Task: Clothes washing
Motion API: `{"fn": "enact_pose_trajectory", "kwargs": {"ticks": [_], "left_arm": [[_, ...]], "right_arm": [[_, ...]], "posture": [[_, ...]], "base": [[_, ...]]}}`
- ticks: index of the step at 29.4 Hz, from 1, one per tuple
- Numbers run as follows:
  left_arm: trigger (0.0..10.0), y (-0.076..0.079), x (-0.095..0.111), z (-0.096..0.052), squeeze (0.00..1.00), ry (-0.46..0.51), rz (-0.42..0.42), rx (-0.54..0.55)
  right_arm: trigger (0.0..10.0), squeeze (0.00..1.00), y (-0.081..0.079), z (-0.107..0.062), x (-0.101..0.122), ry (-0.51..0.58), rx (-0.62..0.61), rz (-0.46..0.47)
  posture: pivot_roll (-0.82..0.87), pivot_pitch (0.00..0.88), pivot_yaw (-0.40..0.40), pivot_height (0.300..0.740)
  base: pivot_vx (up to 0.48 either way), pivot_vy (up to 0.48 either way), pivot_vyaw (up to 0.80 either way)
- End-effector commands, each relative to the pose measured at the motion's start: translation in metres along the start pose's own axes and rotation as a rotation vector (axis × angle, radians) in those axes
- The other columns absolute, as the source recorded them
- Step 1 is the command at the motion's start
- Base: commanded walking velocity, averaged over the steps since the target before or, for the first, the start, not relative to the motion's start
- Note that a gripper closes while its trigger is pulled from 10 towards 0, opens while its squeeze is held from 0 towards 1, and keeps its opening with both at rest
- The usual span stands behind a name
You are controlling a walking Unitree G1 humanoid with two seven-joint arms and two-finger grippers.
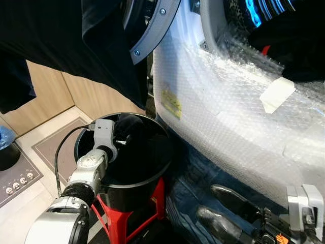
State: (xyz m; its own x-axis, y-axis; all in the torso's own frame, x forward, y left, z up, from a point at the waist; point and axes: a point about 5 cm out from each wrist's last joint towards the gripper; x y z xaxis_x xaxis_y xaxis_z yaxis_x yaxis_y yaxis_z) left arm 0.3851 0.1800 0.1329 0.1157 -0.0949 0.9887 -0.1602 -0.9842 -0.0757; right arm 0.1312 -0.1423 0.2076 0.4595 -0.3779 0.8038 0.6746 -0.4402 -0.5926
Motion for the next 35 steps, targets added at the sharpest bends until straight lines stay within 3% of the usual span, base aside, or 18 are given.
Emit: {"fn": "enact_pose_trajectory", "kwargs": {"ticks": [1,2,16,35], "left_arm": [[10.0,-0.002,-0.003,0.000,0.00,-0.024,0.003,0.002],[0.0,-0.002,-0.002,0.000,0.00,-0.023,0.003,0.000],[0.0,0.004,0.007,0.002,0.00,0.049,0.084,-0.060],[0.0,0.011,0.010,0.001,0.00,0.108,0.100,-0.129]], "right_arm": [[10.0,0.00,-0.009,-0.001,0.002,0.006,0.011,-0.019],[10.0,0.00,-0.009,-0.002,0.002,0.007,0.009,-0.017],[10.0,0.00,-0.013,-0.001,0.004,0.012,0.000,-0.014],[10.0,0.00,-0.013,0.000,0.005,0.008,0.007,-0.011]], "posture": [[-0.26,0.275,-0.066,0.740],[-0.27,0.276,-0.065,0.740],[-0.27,0.287,-0.067,0.740],[-0.26,0.287,-0.069,0.740]], "base": [[0.000,0.000,0.00],[0.000,0.000,0.00],[0.000,0.000,0.00],[0.000,0.000,0.00]]}}
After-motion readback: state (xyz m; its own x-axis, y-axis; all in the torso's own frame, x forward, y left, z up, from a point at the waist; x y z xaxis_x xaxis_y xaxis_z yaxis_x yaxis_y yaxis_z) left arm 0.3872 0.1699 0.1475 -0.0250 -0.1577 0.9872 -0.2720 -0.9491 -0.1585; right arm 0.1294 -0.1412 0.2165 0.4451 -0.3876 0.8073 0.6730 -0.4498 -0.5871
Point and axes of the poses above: a point about 5 cm out from each wrist's last joint towards the gripper, its own z axis pointing out of the wrist towards the gripper, its own x axis along the axis of the wrist's last joint, y = z × x, and after that the axes turned 7 degrees about z, right-handed
